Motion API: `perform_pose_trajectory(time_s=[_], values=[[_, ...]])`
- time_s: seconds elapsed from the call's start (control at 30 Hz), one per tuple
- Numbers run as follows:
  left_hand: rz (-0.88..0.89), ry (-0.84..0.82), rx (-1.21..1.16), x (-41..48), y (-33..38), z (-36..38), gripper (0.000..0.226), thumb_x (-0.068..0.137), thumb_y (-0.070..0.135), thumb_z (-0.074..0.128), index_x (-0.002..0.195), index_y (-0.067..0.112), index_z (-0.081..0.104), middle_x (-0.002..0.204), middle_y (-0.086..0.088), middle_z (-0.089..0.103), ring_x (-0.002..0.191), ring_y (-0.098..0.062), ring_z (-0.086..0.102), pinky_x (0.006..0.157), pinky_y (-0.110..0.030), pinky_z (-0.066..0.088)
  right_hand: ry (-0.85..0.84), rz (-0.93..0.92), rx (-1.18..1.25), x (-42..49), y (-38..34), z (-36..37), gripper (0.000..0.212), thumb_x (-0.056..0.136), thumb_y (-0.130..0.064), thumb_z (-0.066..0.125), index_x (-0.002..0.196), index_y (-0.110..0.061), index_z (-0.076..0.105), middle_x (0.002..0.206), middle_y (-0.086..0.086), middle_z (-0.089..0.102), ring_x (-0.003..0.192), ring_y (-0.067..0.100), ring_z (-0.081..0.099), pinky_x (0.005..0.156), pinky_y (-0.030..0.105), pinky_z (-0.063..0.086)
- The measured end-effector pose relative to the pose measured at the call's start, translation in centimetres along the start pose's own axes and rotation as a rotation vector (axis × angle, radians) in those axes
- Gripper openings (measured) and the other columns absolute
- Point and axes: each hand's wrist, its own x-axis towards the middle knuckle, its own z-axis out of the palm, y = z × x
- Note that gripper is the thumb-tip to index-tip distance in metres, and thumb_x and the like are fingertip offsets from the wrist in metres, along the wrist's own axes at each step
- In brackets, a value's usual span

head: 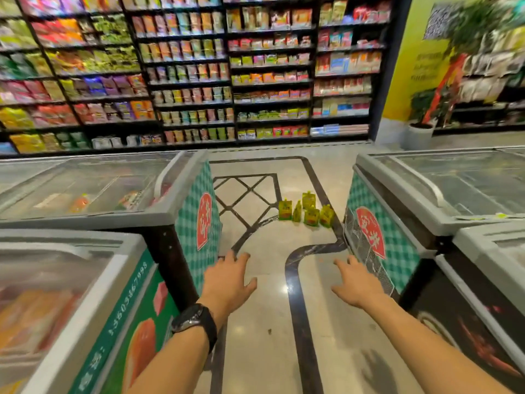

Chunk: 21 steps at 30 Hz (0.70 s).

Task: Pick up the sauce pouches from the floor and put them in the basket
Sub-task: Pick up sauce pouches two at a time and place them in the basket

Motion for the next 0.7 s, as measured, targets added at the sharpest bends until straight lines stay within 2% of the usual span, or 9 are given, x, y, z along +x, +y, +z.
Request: perform_pose_trajectory(time_s=[0.13,0.27,0.5,0.6,0.7], values=[[0.010,-0.031,-0.015,8.9,0.4,0.0,0.060,0.094,0.058,0.047,0.145,0.029,0.035,0.132,-0.005,0.050,0.113,-0.027,0.058,0.090,-0.041,0.054,-0.014,0.023,0.018,7.9,0.8,-1.6,0.071,0.094,-0.045,0.055,0.154,-0.023,0.025,0.156,0.011,0.029,0.139,0.030,0.036,0.105,0.042,0.041],[-0.001,-0.044,-0.013,16.4,0.1,-0.5,0.059,0.096,0.057,0.044,0.146,0.029,0.034,0.132,-0.003,0.053,0.117,-0.025,0.057,0.096,-0.041,0.052,-0.019,0.011,0.053,14.8,0.7,-3.2,0.070,0.092,-0.044,0.055,0.153,-0.024,0.026,0.158,0.012,0.026,0.141,0.031,0.035,0.108,0.043,0.041],[0.025,-0.023,0.008,28.0,-2.1,-0.7,0.061,0.097,0.058,0.043,0.148,0.028,0.033,0.136,-0.002,0.051,0.121,-0.023,0.055,0.098,-0.038,0.051,-0.009,-0.003,-0.009,25.1,-0.8,-6.0,0.066,0.094,-0.043,0.054,0.151,-0.022,0.027,0.152,0.010,0.026,0.137,0.033,0.037,0.100,0.044,0.046],[0.065,-0.011,-0.015,34.5,-3.8,-0.4,0.059,0.095,0.058,0.043,0.147,0.032,0.033,0.130,-0.001,0.053,0.115,-0.022,0.058,0.094,-0.039,0.052,0.001,0.003,-0.005,29.9,-2.2,-7.0,0.065,0.094,-0.043,0.052,0.150,-0.023,0.027,0.152,0.010,0.028,0.137,0.032,0.036,0.101,0.044,0.046],[0.100,0.030,-0.051,41.4,-5.9,0.0,0.055,0.093,0.060,0.044,0.140,0.032,0.041,0.127,0.000,0.054,0.111,-0.021,0.060,0.090,-0.039,0.054,0.012,0.037,-0.010,35.0,-3.7,-8.4,0.068,0.093,-0.047,0.051,0.152,-0.025,0.026,0.157,0.010,0.023,0.140,0.034,0.033,0.104,0.046,0.043]])
